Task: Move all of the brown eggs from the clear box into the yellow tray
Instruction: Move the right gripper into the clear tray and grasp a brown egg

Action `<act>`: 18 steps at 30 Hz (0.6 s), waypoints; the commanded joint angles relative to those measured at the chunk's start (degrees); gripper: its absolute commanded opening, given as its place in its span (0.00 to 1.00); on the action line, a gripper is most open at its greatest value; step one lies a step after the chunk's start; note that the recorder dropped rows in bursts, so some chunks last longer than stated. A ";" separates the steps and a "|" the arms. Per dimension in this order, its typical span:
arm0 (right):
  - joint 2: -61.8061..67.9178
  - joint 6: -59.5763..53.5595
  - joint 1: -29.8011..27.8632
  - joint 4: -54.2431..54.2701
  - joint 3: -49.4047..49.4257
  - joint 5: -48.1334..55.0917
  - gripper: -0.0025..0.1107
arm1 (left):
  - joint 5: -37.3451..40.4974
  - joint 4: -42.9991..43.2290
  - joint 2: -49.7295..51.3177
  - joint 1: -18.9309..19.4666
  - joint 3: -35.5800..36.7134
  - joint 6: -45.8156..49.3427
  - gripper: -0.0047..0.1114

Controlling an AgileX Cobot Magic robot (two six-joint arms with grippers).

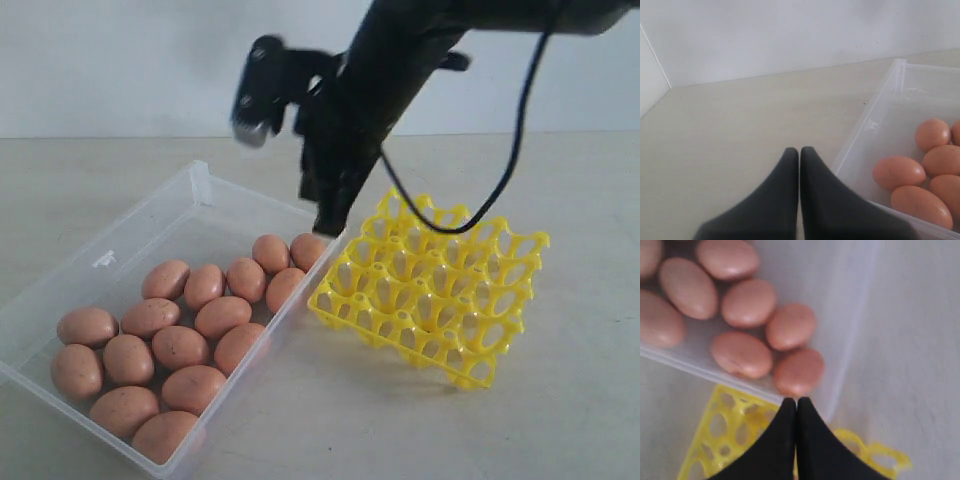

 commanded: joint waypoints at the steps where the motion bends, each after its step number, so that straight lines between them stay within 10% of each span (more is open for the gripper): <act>1: 5.35 -5.21 7.23 -0.05 -0.77 -1.11 0.05 | -0.55 -0.14 -0.03 -0.22 0.17 -0.39 0.05; 10: 8.71 -2.36 12.20 0.59 -0.77 -8.73 0.50 | -0.55 -0.14 -0.03 -0.22 0.17 -0.39 0.05; 18: 9.27 1.07 12.20 3.39 -0.77 -10.04 0.51 | -0.55 -0.14 -0.03 -0.22 0.17 -0.39 0.05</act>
